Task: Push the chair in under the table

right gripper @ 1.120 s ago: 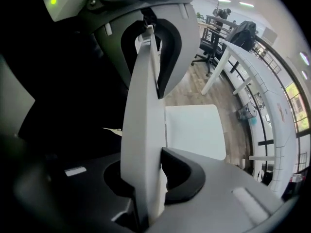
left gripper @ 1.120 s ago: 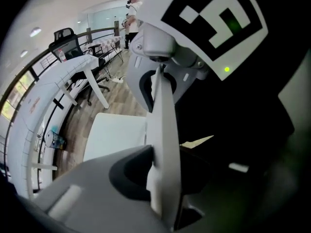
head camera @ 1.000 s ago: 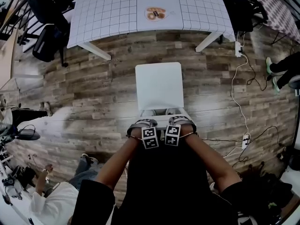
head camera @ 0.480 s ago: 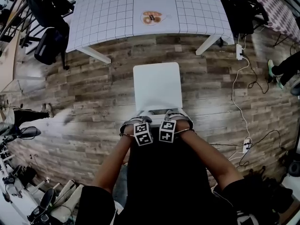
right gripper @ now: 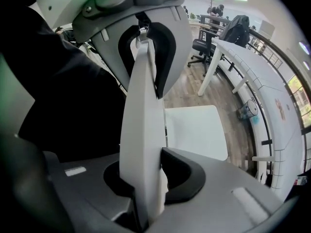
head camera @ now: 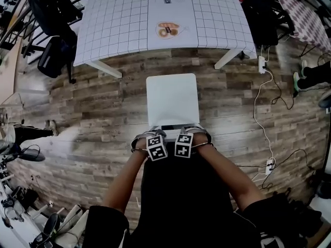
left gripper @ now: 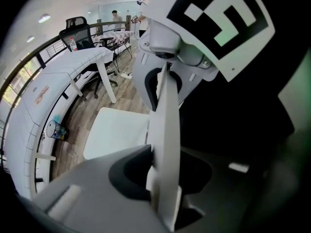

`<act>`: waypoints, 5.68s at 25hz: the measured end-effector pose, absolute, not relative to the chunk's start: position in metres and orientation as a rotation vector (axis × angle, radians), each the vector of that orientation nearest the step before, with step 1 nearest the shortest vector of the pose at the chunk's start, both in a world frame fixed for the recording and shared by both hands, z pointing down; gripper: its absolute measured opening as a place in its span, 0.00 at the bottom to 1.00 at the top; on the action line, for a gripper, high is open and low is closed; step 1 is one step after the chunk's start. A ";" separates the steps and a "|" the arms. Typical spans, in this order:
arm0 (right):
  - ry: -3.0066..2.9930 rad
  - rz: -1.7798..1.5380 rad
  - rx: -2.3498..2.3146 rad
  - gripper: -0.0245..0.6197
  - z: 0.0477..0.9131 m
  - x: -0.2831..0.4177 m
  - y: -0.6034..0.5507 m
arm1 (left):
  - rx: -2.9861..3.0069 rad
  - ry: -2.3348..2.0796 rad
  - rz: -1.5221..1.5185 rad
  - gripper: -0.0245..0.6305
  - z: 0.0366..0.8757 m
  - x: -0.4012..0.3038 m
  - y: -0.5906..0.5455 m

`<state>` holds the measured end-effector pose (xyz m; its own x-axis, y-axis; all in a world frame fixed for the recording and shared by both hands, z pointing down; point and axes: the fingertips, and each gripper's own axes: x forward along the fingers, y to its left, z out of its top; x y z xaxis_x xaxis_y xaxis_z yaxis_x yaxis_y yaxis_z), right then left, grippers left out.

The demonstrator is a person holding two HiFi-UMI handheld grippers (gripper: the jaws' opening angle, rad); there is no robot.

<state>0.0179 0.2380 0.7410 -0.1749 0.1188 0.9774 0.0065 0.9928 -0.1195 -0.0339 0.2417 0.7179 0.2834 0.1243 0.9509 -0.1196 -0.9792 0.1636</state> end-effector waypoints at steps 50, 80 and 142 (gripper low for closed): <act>-1.723 0.153 0.017 0.18 0.732 0.000 0.004 | 2.441 0.153 1.747 0.18 0.707 -0.051 0.007; -1.768 0.132 -0.049 0.17 0.730 0.014 -0.151 | 2.345 0.059 1.720 0.20 0.705 -0.036 -0.149; -1.863 0.066 0.064 0.35 0.726 0.016 -0.258 | 2.346 -0.229 1.665 0.26 0.720 -0.026 -0.256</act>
<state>0.0164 -0.2579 0.7260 -0.2889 -0.0105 0.9573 -0.0778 0.9969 -0.0125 -0.0260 -0.2559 0.7203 0.3331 0.0189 0.9427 -0.2726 -0.9552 0.1155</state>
